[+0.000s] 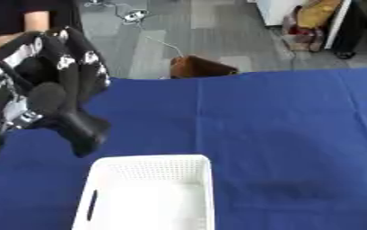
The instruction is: Pick up objects on the table and place them in the box.
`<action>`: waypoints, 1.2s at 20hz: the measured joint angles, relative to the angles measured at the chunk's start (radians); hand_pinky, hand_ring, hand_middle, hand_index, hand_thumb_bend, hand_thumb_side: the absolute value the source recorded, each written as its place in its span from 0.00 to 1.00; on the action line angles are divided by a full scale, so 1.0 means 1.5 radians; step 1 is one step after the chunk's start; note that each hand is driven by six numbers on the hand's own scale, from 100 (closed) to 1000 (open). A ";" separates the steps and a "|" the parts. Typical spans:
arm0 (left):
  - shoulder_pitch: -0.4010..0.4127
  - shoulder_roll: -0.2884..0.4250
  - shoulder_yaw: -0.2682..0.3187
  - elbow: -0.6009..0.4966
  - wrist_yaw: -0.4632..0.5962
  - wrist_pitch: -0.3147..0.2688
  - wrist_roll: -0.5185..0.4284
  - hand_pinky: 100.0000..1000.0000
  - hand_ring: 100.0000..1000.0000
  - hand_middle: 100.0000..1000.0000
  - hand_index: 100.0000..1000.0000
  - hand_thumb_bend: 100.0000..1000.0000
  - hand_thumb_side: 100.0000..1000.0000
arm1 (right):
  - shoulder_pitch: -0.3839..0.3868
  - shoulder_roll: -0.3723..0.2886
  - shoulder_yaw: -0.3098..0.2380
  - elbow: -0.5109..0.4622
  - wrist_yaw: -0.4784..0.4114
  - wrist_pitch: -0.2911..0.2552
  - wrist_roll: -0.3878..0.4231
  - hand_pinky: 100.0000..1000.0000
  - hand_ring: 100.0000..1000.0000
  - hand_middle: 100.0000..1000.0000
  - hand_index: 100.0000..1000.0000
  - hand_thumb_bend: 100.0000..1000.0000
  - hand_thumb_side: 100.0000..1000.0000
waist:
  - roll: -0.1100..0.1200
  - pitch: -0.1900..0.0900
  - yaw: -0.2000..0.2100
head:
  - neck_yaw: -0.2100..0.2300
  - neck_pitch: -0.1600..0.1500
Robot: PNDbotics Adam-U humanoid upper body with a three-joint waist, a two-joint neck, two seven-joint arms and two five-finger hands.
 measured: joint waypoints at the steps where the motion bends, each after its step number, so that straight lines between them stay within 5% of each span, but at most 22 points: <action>1: -0.004 -0.002 -0.002 0.001 0.000 0.004 -0.004 0.00 0.00 0.00 0.02 0.00 0.43 | -0.001 0.002 0.000 0.000 0.000 0.000 0.000 0.68 0.80 0.80 0.92 0.84 0.67 | 0.000 0.002 -0.007 | 0.002 0.000; 7: -0.025 -0.027 -0.019 0.014 0.006 0.035 -0.035 0.00 0.00 0.00 0.02 0.00 0.44 | -0.018 0.015 0.008 0.000 0.001 -0.001 -0.001 0.68 0.80 0.80 0.92 0.84 0.67 | 0.000 0.017 -0.039 | 0.013 0.000; 24: -0.028 -0.059 -0.041 0.017 0.001 0.071 -0.071 0.00 0.00 0.00 0.02 0.00 0.45 | -0.023 0.015 0.004 0.003 0.002 -0.002 -0.002 0.68 0.80 0.80 0.92 0.84 0.66 | -0.004 0.022 -0.033 | 0.016 0.009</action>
